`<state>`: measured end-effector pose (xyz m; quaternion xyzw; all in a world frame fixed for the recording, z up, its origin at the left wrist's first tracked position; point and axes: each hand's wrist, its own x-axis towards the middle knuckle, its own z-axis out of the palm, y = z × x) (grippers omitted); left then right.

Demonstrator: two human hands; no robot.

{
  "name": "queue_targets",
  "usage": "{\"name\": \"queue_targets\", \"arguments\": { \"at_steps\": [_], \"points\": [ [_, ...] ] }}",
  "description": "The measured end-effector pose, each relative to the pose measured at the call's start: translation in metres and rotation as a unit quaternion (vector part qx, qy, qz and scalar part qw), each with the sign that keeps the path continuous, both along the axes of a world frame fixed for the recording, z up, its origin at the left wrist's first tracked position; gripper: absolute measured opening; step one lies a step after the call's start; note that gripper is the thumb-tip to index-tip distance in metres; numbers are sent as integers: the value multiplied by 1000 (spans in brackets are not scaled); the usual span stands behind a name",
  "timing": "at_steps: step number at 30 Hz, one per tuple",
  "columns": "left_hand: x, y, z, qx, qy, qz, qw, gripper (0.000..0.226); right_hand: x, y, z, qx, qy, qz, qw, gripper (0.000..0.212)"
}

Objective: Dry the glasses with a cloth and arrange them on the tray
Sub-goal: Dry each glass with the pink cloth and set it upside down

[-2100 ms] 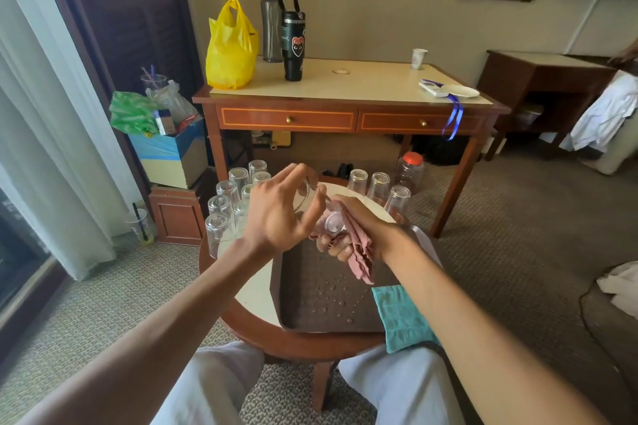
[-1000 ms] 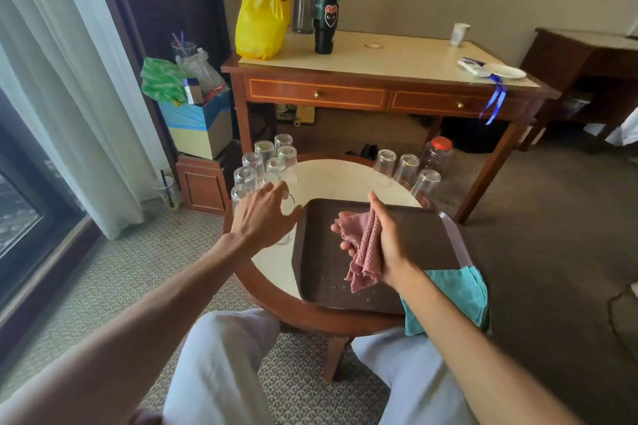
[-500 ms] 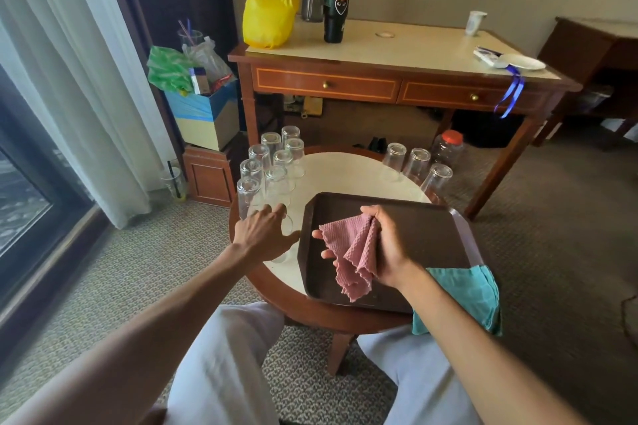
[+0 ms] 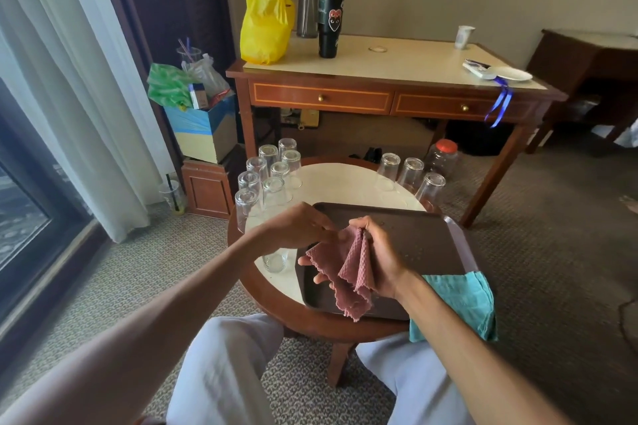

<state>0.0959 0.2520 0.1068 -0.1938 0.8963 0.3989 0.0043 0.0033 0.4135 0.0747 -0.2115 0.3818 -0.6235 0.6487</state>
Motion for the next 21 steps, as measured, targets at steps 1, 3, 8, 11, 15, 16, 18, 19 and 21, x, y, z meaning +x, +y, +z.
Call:
{"name": "queue_targets", "arguments": {
  "at_steps": [1,3,8,11,15,16,18,19,21],
  "points": [
    [-3,0,-2,13,-2,7,1000,13,-1,1,1,2,-3,3,1000,65],
    [-5,1,-1,40,-2,15,999,14,-5,7,0,23,9,-2,1000,68],
    [-3,-4,9,145,18,26,989,23,-19,15,-10,78,7,-92,993,59],
    [-3,-6,12,135,21,63,989,21,-22,22,-11,91,2,-163,982,40],
    [-6,-15,9,149,53,144,977,19,-24,24,-11,83,28,-199,976,31],
    [-5,-19,8,171,58,158,971,15,-25,22,-12,79,47,-202,975,35],
    [-3,-23,4,211,63,170,961,9,-28,19,-14,69,69,-201,975,54],
    [-2,-23,4,214,66,168,960,13,-29,19,-14,74,75,-208,972,65],
    [2,-23,5,173,72,153,970,15,-33,17,-17,82,95,-226,966,73]
  ]
}}
